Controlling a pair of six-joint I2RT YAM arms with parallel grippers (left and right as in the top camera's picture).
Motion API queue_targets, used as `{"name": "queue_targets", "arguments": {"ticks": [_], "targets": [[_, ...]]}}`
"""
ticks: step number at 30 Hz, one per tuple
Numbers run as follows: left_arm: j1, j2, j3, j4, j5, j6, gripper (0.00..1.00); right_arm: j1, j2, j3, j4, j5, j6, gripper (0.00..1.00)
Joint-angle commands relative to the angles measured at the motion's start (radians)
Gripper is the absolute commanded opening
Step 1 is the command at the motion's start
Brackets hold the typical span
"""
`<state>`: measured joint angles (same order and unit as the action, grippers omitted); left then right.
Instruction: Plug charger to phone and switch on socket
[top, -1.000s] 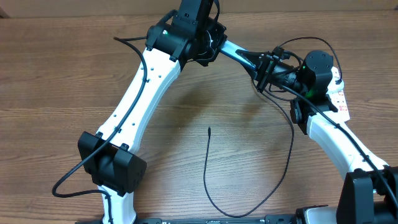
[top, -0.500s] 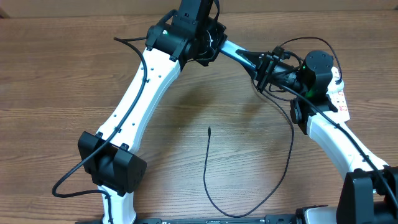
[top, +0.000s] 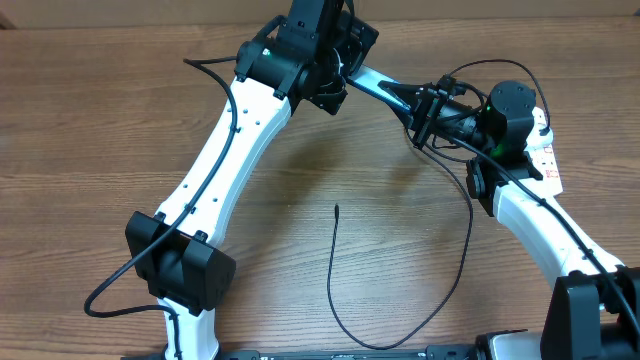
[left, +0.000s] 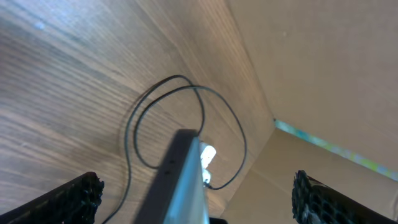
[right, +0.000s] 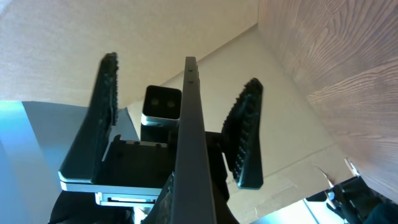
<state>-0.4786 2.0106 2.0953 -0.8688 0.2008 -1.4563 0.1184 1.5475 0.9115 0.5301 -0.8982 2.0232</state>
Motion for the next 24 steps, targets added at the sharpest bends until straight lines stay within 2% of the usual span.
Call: {"name": "queue_targets", "arguments": {"ticks": [1, 12, 19, 24], "targets": [[-0.007, 0.013, 0.015, 0.014, -0.028, 0.013, 1.00, 0.005, -0.010, 0.025, 0.019, 0.008, 0.122, 0.04], [-0.007, 0.013, 0.015, 0.014, -0.055, -0.008, 1.00, 0.005, -0.010, 0.025, 0.019, 0.065, 0.138, 0.04], [-0.007, 0.013, 0.015, 0.014, -0.056, -0.019, 0.81, 0.005, -0.010, 0.025, 0.019, 0.068, 0.138, 0.04], [-0.007, 0.013, 0.015, 0.014, -0.064, -0.018, 0.59, 0.005, -0.010, 0.025, 0.019, 0.068, 0.138, 0.04]]}}
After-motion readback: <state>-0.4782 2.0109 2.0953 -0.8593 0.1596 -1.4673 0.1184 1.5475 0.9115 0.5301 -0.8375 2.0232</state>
